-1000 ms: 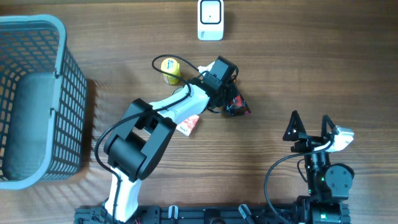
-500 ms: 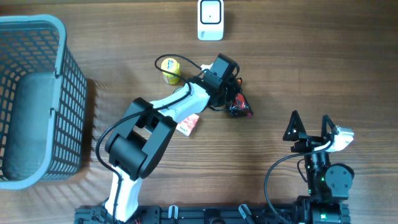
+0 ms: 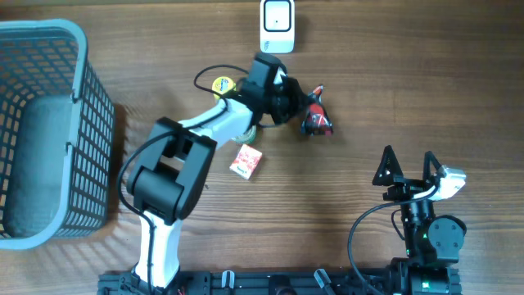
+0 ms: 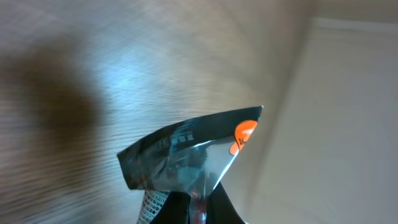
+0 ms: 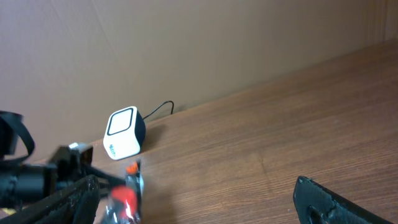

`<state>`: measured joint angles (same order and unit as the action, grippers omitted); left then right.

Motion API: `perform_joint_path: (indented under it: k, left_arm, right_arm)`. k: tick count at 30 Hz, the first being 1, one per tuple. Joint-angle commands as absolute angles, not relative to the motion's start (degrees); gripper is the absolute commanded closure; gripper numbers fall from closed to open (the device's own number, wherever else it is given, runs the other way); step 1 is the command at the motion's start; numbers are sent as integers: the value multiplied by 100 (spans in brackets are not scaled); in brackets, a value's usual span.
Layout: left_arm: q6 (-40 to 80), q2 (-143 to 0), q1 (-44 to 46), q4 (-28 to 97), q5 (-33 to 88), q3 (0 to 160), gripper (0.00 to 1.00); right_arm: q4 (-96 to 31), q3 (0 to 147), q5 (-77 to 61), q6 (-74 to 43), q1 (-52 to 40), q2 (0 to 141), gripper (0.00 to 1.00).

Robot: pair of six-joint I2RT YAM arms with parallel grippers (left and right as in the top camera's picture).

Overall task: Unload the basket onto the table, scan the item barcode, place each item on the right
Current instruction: 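Raise the bag toward the white scanner with the left gripper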

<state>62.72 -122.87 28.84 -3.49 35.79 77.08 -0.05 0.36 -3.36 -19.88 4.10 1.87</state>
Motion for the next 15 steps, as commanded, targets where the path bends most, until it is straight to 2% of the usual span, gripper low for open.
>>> perform_joint_path:
  k: [1,6,15]
  left_arm:
    - [7247,-12204,2458,-1282,5214,7706,96]
    - [9240,-12204,1997,-1653,6121,7706,96]
    - [12499,-12202,1885,-1645,6853,7703,96]
  right_arm:
    - [5,32,-301,-1962,392,167,0]
    - [5,32,-301,-1966,392,167,0]
    - [5,32,-301,-1964,392,167,0]
